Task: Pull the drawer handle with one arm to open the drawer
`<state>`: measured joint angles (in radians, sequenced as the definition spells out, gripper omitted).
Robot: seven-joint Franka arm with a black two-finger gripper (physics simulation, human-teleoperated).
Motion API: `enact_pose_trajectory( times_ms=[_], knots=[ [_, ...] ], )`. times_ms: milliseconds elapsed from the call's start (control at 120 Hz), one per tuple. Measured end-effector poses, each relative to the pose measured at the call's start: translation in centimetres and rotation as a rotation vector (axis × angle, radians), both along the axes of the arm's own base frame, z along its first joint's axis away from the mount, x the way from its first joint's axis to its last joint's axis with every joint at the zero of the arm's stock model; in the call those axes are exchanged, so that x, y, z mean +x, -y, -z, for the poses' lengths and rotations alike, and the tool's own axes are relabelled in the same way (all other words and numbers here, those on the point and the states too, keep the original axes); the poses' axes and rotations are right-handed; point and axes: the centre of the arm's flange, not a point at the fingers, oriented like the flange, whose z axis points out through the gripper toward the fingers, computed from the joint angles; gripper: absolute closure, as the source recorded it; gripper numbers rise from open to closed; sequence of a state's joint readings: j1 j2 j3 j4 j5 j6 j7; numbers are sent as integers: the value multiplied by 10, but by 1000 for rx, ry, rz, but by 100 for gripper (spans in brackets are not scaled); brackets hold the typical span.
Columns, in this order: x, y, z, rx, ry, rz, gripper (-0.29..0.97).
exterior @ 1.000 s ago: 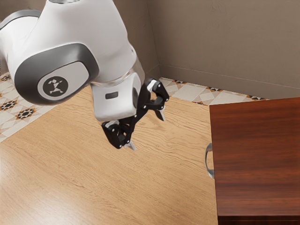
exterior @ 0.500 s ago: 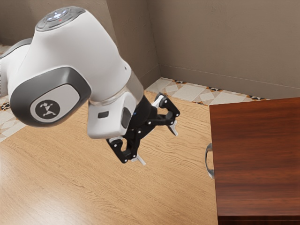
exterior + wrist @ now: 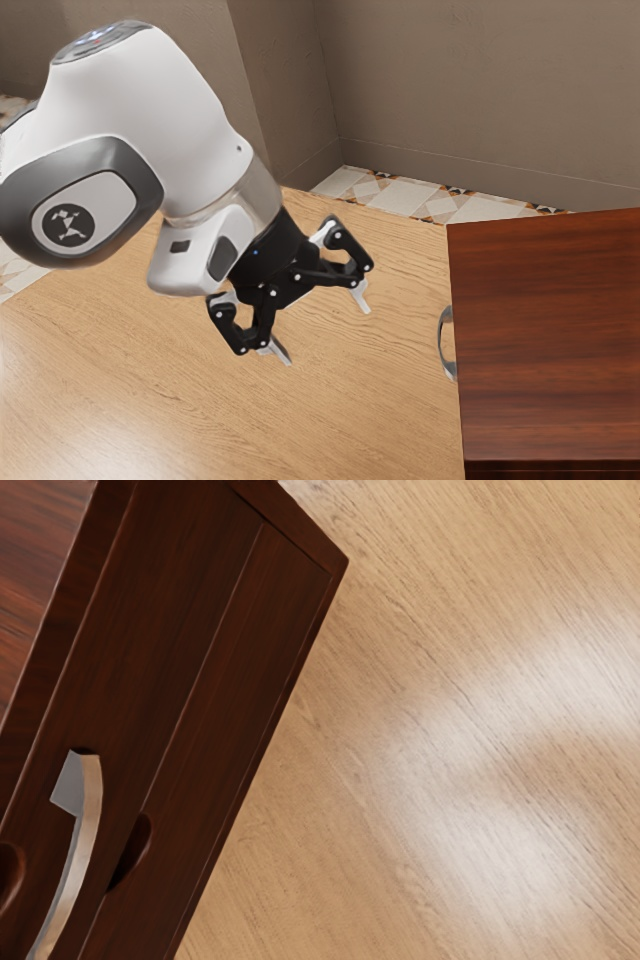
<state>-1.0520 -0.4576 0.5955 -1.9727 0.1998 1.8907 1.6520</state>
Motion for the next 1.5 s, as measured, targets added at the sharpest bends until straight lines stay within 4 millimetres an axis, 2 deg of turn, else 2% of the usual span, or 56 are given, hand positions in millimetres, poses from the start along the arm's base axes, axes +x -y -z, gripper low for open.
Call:
enact_pose_trajectory(
  times_ms=[258,475,600,742,808,942,1092,1258,1500],
  knots=[
    [-4,1,14,-8,54,117,0],
    [0,2,21,-1,121,174,0],
    [4,9,37,24,134,205,0],
    [6,11,44,49,173,235,0],
    [7,11,45,50,192,244,0],
    [11,-1,50,37,217,243,0],
    [10,1,58,46,249,267,0],
    [12,3,56,39,290,276,0],
    [19,7,68,47,310,281,0]
  ],
)
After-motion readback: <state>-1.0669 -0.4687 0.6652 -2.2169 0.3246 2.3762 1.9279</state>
